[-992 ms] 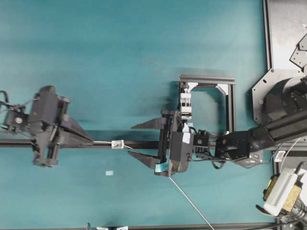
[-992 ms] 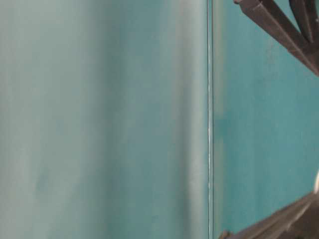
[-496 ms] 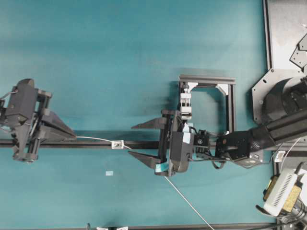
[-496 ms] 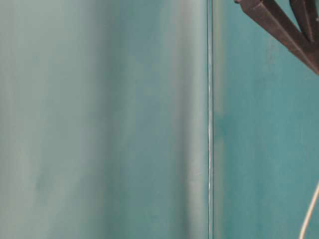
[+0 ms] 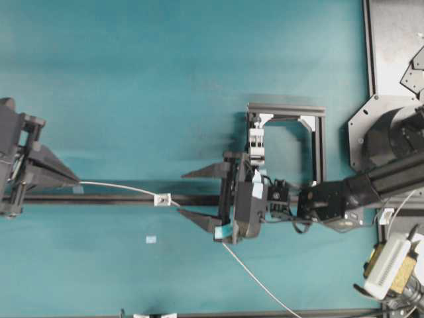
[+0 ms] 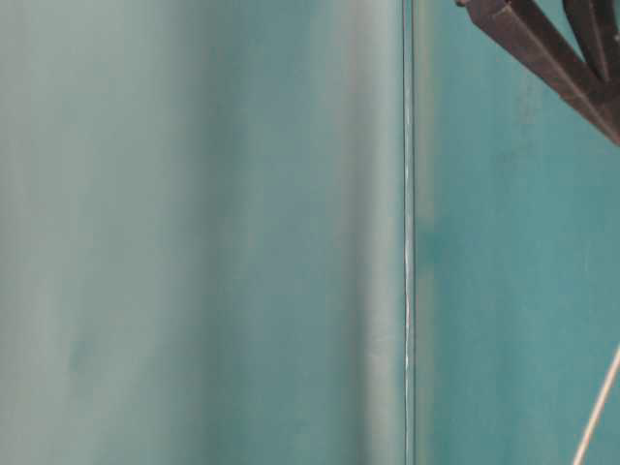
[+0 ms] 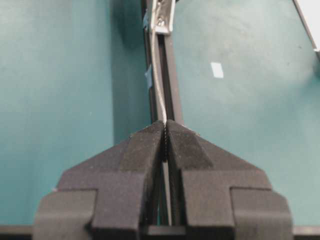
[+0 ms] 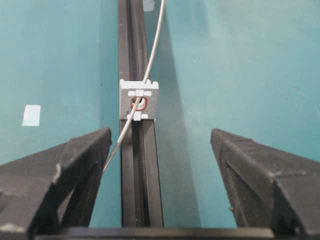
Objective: Insert the wire into the hole on the right side and pull it with the left arm.
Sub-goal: 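Open the right gripper and pull the wire leftward with the left gripper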
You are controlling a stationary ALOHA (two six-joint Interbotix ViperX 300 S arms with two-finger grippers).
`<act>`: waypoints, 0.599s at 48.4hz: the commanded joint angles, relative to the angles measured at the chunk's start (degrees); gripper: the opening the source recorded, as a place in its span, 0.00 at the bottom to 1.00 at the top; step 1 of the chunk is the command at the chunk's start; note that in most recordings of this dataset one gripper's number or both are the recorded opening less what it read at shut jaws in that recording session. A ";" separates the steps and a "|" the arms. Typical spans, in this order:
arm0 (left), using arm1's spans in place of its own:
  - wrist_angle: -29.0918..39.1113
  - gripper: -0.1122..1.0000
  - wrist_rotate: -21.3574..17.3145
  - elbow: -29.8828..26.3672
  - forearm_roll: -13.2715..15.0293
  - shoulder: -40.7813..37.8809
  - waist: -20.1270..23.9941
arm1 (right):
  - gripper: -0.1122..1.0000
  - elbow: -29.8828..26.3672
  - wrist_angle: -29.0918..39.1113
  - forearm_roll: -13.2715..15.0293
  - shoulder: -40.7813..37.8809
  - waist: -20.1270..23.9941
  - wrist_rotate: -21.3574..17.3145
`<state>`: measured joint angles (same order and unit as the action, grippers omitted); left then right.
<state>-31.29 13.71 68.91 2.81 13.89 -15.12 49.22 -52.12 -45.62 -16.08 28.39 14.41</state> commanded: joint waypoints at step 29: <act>2.55 0.03 0.70 -0.53 -0.09 2.29 0.18 | 0.83 -0.70 -0.35 0.09 1.85 0.09 0.00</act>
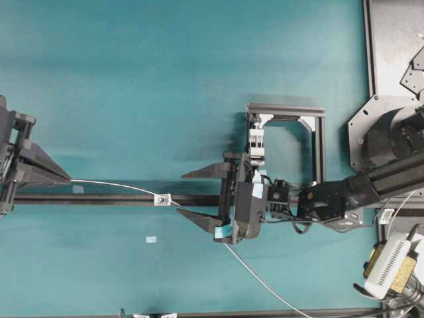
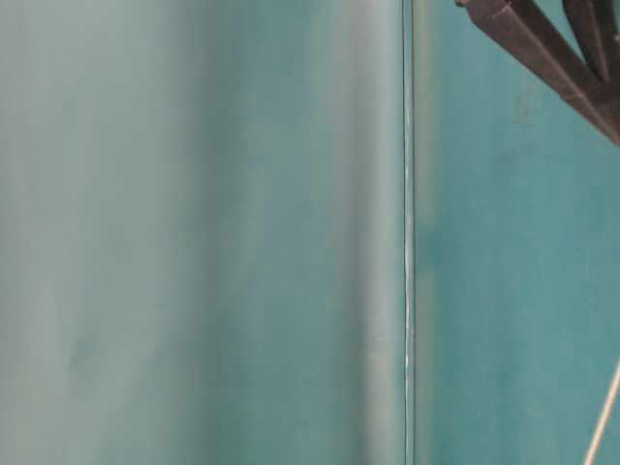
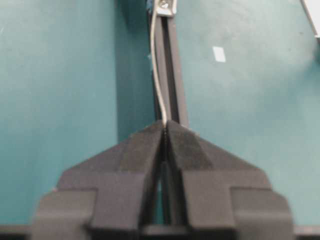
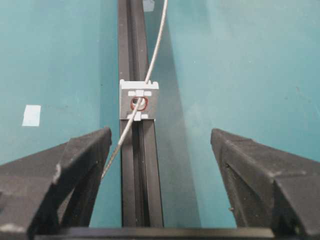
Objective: Insert the wire into the hole on the right side and pull it with the left arm.
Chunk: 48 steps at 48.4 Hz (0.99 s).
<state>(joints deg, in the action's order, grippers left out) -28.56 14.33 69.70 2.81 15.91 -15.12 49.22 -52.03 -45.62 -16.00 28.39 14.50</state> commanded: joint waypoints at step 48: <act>-0.18 0.74 -2.11 -1.23 -0.53 1.49 8.96 | 0.83 2.72 -0.70 0.18 8.09 -1.23 3.16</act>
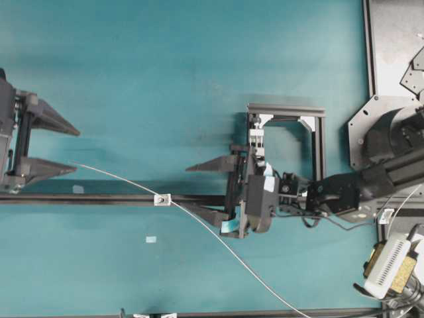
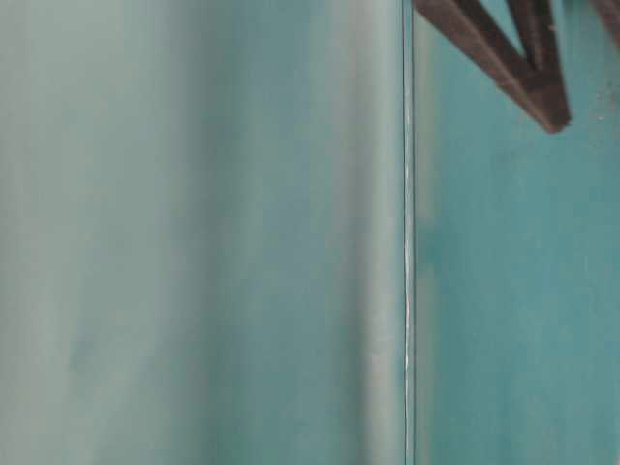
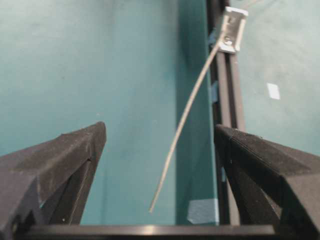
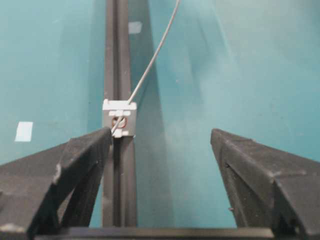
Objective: Insert the wire into the hole on the right side and pull it with the left arm.
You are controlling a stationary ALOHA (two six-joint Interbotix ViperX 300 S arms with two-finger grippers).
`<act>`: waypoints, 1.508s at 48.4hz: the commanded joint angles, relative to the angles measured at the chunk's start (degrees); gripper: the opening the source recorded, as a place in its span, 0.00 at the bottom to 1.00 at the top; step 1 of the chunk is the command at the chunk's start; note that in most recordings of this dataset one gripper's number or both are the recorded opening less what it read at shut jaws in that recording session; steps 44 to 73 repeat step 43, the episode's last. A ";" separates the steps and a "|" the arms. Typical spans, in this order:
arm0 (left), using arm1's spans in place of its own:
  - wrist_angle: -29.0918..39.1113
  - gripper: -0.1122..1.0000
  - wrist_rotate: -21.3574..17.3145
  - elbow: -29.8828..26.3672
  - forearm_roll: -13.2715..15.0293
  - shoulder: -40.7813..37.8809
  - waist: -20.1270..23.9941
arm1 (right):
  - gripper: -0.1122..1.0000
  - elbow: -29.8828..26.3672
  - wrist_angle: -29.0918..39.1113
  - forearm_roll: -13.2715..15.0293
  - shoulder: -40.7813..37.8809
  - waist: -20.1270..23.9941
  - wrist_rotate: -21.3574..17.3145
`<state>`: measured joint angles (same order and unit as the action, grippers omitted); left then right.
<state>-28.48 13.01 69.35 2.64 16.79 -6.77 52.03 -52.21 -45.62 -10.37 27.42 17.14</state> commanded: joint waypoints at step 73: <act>-0.53 0.73 -10.46 -3.60 -0.35 0.44 3.34 | 0.83 8.53 -0.35 0.00 15.47 -6.86 2.81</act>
